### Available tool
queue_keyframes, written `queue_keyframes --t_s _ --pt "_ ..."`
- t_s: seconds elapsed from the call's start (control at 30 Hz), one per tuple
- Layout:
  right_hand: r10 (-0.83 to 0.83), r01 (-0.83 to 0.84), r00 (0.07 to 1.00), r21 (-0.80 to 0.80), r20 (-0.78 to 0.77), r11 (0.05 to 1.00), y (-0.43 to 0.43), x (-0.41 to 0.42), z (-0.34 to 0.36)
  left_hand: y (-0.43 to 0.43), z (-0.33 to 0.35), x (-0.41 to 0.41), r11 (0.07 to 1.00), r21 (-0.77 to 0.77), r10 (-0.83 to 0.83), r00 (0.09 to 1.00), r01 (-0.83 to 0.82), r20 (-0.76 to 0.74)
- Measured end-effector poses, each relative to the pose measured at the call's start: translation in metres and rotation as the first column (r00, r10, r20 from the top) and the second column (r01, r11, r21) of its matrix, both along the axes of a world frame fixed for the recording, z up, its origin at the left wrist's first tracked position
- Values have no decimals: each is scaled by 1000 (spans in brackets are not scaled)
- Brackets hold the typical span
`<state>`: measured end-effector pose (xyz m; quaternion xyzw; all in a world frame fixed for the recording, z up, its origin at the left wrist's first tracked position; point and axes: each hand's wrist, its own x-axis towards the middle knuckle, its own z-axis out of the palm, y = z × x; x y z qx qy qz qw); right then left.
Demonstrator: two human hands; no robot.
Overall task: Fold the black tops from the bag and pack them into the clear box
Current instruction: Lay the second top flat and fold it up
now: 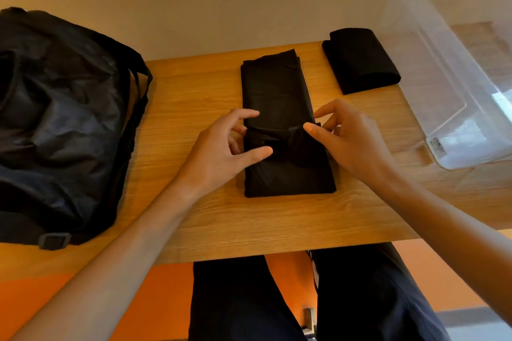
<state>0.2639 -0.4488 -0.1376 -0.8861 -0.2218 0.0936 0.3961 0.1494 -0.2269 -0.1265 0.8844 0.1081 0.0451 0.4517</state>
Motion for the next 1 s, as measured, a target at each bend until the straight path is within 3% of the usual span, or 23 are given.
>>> queue_keyframes --t_s 0.1,0.23,0.37,0.5,0.57,0.63,0.8,1.0 --pt "-13 16 988 -17 154 1000 -2 -4 -5 4 1 1 991 109 -83 997 83 -11" --pt "113 -109 935 -28 338 994 1 -13 -6 -4 -5 5 994 110 -18 996 8 86" --pt "169 -164 920 -43 354 985 8 -17 -6 -10 -4 13 991 118 66 997 -69 30" --pt "107 -116 920 1 378 993 9 -20 -4 -4 1 28 992 98 85 993 -77 -81" --pt "182 -156 911 -101 371 983 8 -21 -5 -1 2 32 995 67 76 992 -69 -101" --pt "240 -183 904 -187 355 965 6 -21 -10 -1 1 32 995 48 86 994 -83 -69" --pt "144 -142 926 -31 349 989 1 -13 -10 -2 -2 20 983 -20 184 976 -183 118" --pt "283 -224 874 -190 394 956 18 1 0 8 -6 3 1000 -2 -15 996 15 92"
